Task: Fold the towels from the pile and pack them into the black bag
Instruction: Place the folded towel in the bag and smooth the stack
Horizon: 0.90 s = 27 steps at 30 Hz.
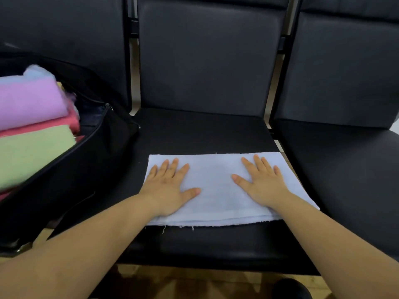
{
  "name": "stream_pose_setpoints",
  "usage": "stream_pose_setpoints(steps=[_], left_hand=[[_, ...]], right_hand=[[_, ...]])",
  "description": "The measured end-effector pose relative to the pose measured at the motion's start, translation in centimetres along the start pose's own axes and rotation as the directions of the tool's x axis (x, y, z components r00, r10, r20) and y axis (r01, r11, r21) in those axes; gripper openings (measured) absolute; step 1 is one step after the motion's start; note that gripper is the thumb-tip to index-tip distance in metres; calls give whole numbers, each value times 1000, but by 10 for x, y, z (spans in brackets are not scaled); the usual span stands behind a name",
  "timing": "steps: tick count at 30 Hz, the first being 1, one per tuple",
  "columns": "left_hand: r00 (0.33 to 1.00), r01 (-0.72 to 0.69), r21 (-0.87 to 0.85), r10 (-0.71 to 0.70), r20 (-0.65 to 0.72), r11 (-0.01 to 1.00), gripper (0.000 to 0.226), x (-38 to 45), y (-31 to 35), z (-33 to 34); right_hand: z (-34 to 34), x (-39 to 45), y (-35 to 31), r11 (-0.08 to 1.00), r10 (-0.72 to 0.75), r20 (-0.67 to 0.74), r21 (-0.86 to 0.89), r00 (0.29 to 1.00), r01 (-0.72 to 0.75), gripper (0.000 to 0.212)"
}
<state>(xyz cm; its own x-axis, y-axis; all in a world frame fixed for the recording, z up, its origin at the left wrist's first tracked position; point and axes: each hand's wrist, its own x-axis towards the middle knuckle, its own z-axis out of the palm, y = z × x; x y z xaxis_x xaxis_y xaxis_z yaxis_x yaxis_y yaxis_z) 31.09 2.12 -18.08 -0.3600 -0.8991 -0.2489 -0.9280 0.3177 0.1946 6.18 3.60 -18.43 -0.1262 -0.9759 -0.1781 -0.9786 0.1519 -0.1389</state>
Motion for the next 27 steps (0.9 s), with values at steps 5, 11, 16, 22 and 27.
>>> stream_pose_setpoints(steps=[5, 11, 16, 22, 27], left_hand=[[985, -146, -82, 137, -106, 986, 73, -10, -14, -12], [943, -307, -144, 279, -183, 941, 19, -45, -54, -34], [936, -323, -142, 294, -193, 936, 14, -74, -75, -29], [952, -292, -169, 269, -145, 941, 28, -84, -86, -17], [933, -280, -83, 251, -258, 956, 23, -85, -77, -12]], right_hand=[[-3, 0, -17, 995, -50, -94, 81, 994, 58, 69], [-1, -42, -80, 798, -497, -232, 256, 836, 546, 47], [10, -67, -125, 722, -627, -153, 253, 763, 644, 34], [19, -76, -149, 792, -566, -140, 178, 812, 583, 46], [15, -81, -155, 819, -542, -96, 162, 835, 550, 44]])
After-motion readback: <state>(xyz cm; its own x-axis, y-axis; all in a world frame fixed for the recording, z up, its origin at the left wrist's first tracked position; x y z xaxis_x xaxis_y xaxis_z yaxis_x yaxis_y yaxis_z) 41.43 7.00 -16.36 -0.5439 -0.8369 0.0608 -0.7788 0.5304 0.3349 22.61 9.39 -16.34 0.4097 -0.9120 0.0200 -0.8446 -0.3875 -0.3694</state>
